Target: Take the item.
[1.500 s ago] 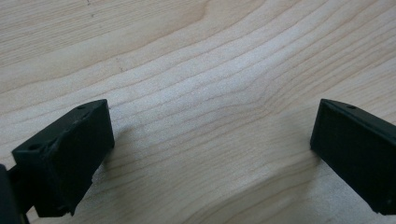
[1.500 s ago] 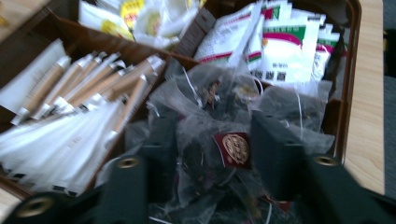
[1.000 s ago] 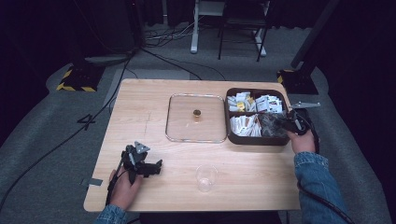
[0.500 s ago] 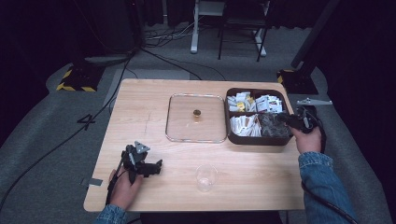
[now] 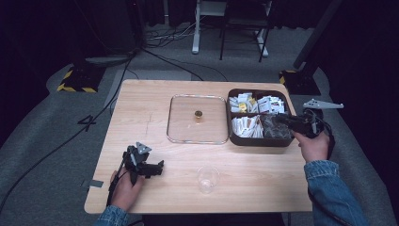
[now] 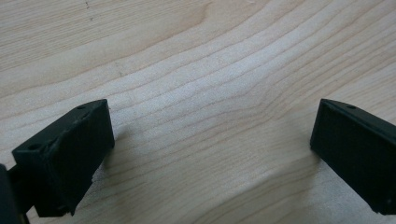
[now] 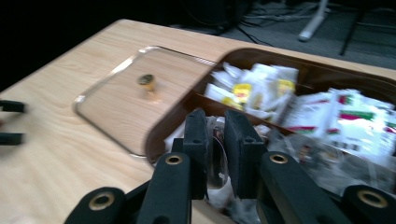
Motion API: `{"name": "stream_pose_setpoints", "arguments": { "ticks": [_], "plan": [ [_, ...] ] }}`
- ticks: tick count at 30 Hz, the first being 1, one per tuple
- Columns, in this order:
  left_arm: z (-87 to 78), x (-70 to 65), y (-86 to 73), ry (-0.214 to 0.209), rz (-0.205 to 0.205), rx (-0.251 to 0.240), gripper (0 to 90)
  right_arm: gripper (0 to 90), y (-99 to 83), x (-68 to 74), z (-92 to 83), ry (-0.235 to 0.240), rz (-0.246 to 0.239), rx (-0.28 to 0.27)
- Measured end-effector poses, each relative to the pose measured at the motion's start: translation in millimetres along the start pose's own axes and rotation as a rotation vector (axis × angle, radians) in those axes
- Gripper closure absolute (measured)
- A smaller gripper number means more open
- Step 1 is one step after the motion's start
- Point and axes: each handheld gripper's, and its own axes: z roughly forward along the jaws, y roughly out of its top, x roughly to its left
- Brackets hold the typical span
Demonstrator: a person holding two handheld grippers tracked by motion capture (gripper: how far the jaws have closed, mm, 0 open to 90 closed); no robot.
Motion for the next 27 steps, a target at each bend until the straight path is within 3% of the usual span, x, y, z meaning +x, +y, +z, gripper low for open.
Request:
{"name": "stream_pose_setpoints", "arguments": {
  "ticks": [3, 11, 12, 13, 27],
  "plan": [
    [0.1, 0.0, -0.1, 0.000, 0.000, -0.001, 0.0, 79.8, 3.6, 18.2, -6.9, 0.054, -0.032, -0.019],
    [0.1, 0.0, -0.1, 0.000, 0.000, -0.001, 0.0, 79.8, 5.8, 57.2, -10.1, 0.134, -0.104, -0.025],
    [0.1, 0.0, -0.1, 0.000, 0.000, -0.001, 0.0, 79.8, 5.8, 57.2, -10.1, 0.134, -0.104, -0.025],
    [0.0, 0.0, 0.0, 0.000, 0.000, 0.000, 0.0, 79.8, 7.0, 66.5, -11.5, 0.152, -0.119, -0.028],
    [-0.3, -0.1, -0.5, 0.003, -0.002, -0.002, 0.0, 79.8, 12.3, 104.3, -11.1, 0.223, -0.187, -0.013]
  ]
}}
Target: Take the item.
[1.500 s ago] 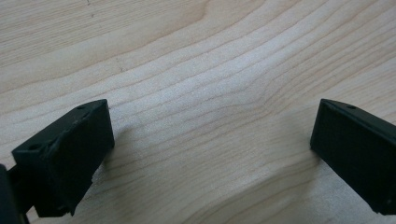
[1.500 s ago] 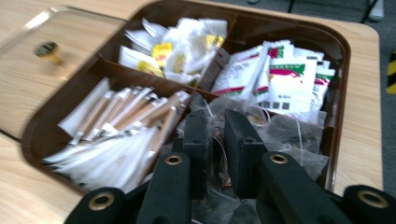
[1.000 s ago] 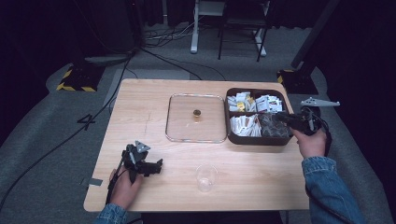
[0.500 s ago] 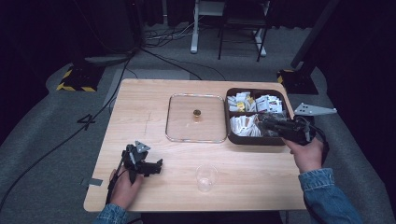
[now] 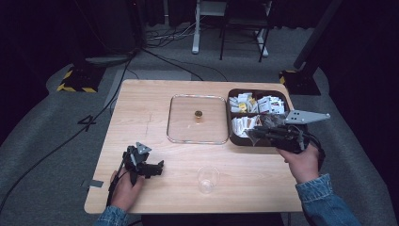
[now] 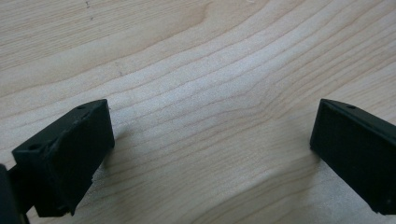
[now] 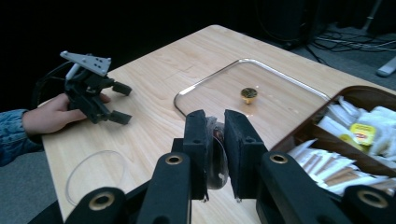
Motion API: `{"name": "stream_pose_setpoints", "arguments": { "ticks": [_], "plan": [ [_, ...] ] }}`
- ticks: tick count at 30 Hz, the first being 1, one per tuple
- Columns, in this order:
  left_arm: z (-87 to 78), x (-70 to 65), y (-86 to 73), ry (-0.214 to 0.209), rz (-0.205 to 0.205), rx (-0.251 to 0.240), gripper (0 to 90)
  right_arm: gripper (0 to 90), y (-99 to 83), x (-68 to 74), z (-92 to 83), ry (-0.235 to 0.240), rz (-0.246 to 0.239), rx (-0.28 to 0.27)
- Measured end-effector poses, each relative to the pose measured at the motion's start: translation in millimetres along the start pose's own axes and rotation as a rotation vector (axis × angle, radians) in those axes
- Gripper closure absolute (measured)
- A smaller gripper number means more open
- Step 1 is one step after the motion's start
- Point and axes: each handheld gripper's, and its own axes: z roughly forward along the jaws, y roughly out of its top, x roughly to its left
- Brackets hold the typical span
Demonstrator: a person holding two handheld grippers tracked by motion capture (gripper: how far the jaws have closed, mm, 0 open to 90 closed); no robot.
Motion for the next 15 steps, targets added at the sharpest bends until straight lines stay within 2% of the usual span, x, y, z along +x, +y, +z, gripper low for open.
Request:
{"name": "stream_pose_setpoints", "arguments": {
  "ticks": [5, 6, 15],
  "plan": [
    [-1.3, 0.4, -1.3, 0.001, 0.003, 0.002, 0.0, 79.8, 2.4, 8.6, 7.8, 0.034, -0.014, 0.004],
    [-2.1, -0.6, -2.5, 0.002, -0.006, 0.001, 0.0, 79.8, 4.1, 14.3, 12.8, 0.055, -0.026, 0.010],
    [-3.5, -0.8, -3.6, 0.004, -0.001, 0.004, 0.0, 79.7, 7.4, 36.1, 31.4, 0.118, -0.072, 0.035]
  ]
}}
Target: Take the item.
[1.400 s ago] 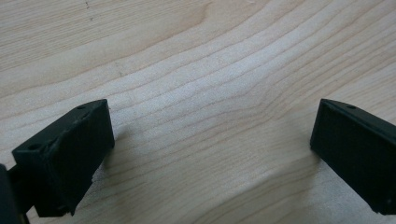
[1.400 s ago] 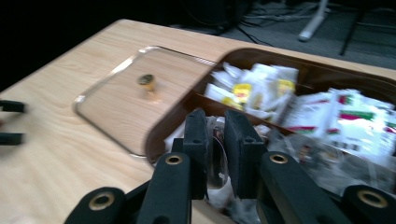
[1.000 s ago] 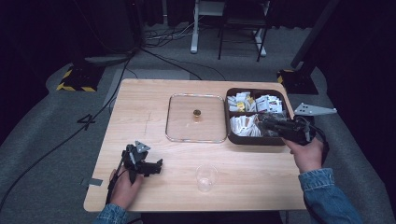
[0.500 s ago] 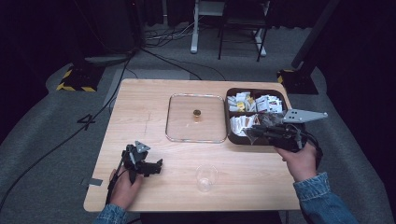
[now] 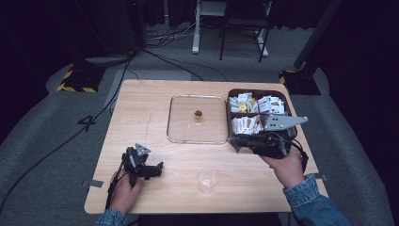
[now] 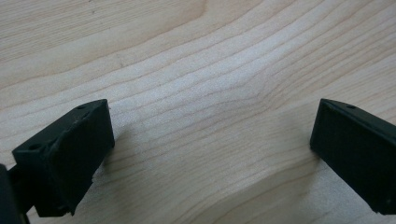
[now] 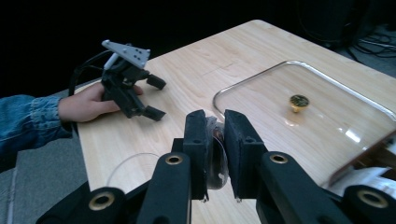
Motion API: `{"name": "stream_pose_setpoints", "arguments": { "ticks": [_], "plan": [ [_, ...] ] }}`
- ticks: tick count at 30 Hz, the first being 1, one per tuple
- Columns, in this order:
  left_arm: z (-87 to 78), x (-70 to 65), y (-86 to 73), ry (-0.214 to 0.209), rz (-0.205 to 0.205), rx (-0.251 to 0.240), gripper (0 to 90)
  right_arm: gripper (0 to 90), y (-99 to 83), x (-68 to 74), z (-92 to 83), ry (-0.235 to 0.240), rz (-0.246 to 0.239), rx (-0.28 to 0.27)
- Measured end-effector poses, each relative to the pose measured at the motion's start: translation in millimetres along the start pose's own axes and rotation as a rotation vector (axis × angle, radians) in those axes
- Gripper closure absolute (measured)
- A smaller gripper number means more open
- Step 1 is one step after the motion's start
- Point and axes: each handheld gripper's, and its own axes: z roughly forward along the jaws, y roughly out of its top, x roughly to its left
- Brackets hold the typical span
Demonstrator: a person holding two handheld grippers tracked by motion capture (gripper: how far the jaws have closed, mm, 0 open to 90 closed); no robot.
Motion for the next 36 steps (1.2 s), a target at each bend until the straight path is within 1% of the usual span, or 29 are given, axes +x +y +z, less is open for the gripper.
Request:
{"name": "stream_pose_setpoints", "arguments": {
  "ticks": [3, 4, 6, 8, 13, 16, 17, 18, 19, 20, 21, 22, 24, 25, 27, 32, 36],
  "plan": [
    [0.0, 0.0, 0.0, 0.000, 0.000, 0.000, 0.0, 79.8, 0.1, 3.6, 4.1, 0.009, -0.009, 0.007],
    [0.0, 0.0, 0.0, 0.000, 0.000, 0.000, 0.0, 79.7, -0.2, 7.2, 8.6, 0.016, -0.018, 0.015],
    [0.0, 0.0, 0.0, 0.000, 0.000, 0.000, 0.0, 79.7, -0.4, 8.4, 10.2, 0.019, -0.022, 0.017],
    [0.0, 0.0, 0.0, 0.000, 0.000, 0.000, 0.0, 79.8, -2.6, 13.1, 15.8, 0.021, -0.043, 0.023],
    [0.1, 0.0, 0.1, -0.001, -0.001, 0.000, 0.0, 79.7, -8.4, 23.7, 27.0, 0.018, -0.078, 0.031],
    [0.1, 0.0, 0.1, -0.001, -0.001, 0.000, 0.0, 79.7, -12.2, 28.5, 35.1, 0.034, -0.080, 0.039],
    [0.1, 0.0, 0.1, -0.001, -0.001, 0.000, 0.0, 79.7, -12.2, 28.5, 35.1, 0.034, -0.080, 0.039],
    [0.2, 0.2, 0.2, -0.003, 0.000, -0.001, 0.0, 79.8, -14.8, 30.7, 40.0, 0.042, -0.078, 0.043],
    [0.2, 0.2, 0.2, -0.003, 0.000, -0.001, 0.0, 79.8, -14.8, 30.7, 40.0, 0.042, -0.078, 0.043],
    [0.3, 0.4, 0.3, -0.004, 0.004, -0.001, 0.0, 79.7, -17.6, 32.4, 44.8, 0.051, -0.077, 0.052],
    [0.3, 0.4, 0.3, -0.004, 0.004, -0.001, 0.0, 79.7, -17.6, 32.4, 44.8, 0.051, -0.077, 0.052],
    [0.3, 0.4, 0.3, -0.004, 0.003, 0.000, 0.0, 79.7, -20.8, 33.7, 50.1, 0.055, -0.078, 0.063],
    [0.3, 0.5, 0.3, -0.004, 0.004, 0.000, 0.0, 79.7, -22.0, 33.8, 51.7, 0.059, -0.076, 0.066],
    [0.3, 0.4, 0.3, -0.004, 0.003, 0.000, 0.0, 79.7, -25.2, 33.8, 55.3, 0.067, -0.066, 0.078],
    [0.4, 0.3, 0.3, -0.006, 0.001, 0.000, 0.0, 79.7, -28.4, 33.8, 58.4, 0.073, -0.060, 0.088],
    [0.3, 0.5, 0.3, -0.004, 0.004, 0.000, 0.0, 79.7, -32.5, 34.5, 63.5, 0.087, -0.047, 0.093],
    [0.3, 0.4, 0.3, -0.004, 0.004, 0.000, 0.0, 79.7, -35.2, 36.5, 68.2, 0.099, -0.047, 0.107]
  ]
}}
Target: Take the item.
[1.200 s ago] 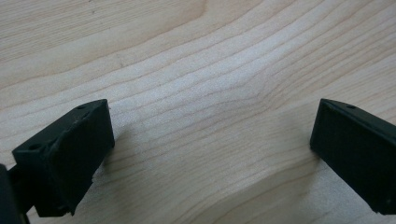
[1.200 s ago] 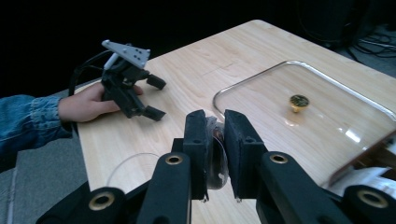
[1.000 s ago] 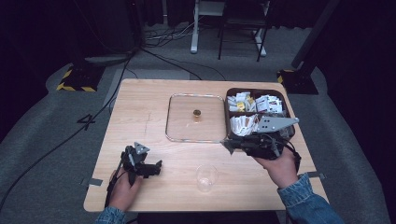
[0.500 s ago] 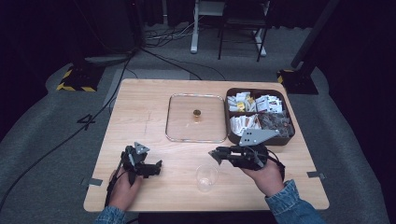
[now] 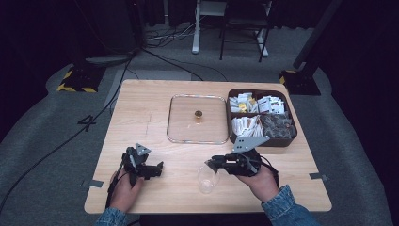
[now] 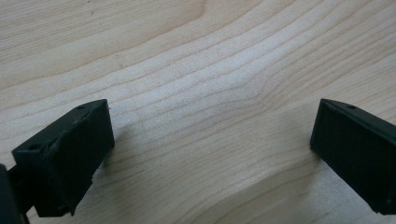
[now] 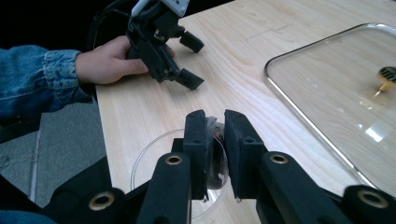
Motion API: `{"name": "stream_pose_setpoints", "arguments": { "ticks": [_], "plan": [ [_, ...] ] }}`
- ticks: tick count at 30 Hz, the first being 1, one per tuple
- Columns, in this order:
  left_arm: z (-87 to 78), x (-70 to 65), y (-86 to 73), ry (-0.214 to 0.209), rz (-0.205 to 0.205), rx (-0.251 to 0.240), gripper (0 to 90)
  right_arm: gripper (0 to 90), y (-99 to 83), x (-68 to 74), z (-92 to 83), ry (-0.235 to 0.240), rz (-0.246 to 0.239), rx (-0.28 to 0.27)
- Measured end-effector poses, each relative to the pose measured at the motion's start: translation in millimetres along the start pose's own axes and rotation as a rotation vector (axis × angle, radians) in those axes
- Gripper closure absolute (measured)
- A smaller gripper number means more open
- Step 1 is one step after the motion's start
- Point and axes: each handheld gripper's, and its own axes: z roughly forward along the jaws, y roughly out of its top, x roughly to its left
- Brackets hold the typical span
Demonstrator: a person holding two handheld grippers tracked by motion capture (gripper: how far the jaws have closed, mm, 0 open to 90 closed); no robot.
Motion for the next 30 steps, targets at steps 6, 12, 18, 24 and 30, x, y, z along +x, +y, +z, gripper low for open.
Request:
{"name": "stream_pose_setpoints", "arguments": {
  "ticks": [6, 12, 18, 24, 30],
  "plan": [
    [0.0, -0.1, -0.1, -0.001, -0.002, 0.000, 0.0, 79.7, -4.1, 1.9, 7.3, 0.022, 0.008, 0.023],
    [0.0, 0.0, 0.0, 0.000, 0.000, 0.000, 0.0, 79.7, -6.3, 5.7, 9.3, 0.037, 0.007, 0.032],
    [0.0, -0.1, -0.1, -0.001, -0.002, 0.000, 0.0, 79.7, -9.7, 8.6, 6.1, 0.034, 0.002, 0.027],
    [0.1, -0.2, -0.1, -0.001, -0.003, 0.000, 0.0, 79.7, -10.0, 11.6, -1.4, 0.028, -0.006, 0.004],
    [0.0, -0.1, -0.1, -0.001, -0.002, 0.000, 0.0, 79.3, -12.5, 11.8, -2.8, 0.034, -0.007, 0.029]
  ]
}}
